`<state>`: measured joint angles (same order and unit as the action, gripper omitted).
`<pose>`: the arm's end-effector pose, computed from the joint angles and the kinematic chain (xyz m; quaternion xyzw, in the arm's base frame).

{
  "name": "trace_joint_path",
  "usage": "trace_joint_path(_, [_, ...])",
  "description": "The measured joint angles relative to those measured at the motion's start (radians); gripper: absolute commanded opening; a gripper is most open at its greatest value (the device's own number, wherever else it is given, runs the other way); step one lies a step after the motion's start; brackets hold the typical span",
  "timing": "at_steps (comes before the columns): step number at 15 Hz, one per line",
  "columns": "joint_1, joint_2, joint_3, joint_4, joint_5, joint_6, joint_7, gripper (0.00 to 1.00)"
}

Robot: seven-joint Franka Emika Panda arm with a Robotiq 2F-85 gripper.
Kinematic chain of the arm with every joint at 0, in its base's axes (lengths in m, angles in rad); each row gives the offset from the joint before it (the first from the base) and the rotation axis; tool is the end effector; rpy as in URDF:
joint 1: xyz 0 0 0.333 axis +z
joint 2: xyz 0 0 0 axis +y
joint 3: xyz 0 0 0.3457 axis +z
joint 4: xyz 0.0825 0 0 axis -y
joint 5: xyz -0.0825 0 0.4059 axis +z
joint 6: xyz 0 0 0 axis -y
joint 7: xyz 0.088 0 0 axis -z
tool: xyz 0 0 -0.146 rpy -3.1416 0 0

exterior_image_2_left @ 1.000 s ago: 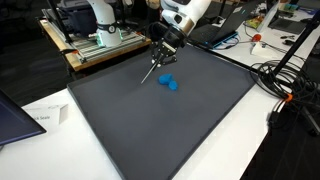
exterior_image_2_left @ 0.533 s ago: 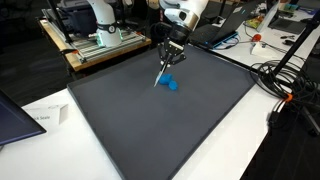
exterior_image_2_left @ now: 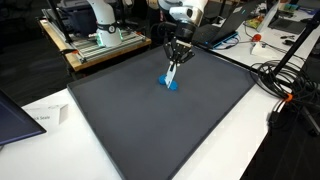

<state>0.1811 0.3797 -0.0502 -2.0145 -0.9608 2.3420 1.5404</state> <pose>0.6343 0.0483 0.2450 0.8876 -0.3191 0.2286 0.2410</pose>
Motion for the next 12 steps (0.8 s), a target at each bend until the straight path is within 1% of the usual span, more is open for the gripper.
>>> trace_joint_path(2, [0.0,-0.002,0.0,0.0,-0.024,0.001,-0.054,0.01])
trace_joint_path(3, [0.0,-0.003,0.0,0.0,-0.034,0.0,-0.084,0.04])
trace_joint_path(4, [-0.003,-0.004,0.0,0.0,-0.034,-0.001,-0.1,0.04])
trace_joint_path(6, [-0.01,-0.006,0.0,0.0,-0.034,-0.001,-0.11,0.04])
trace_joint_path(7, [-0.013,-0.008,0.0,0.0,-0.034,-0.001,-0.114,0.01])
trace_joint_path(9, [-0.014,-0.007,0.0,0.001,-0.034,-0.001,-0.116,0.01])
trace_joint_path(12, [-0.017,-0.005,0.008,0.001,-0.032,0.006,-0.178,0.01])
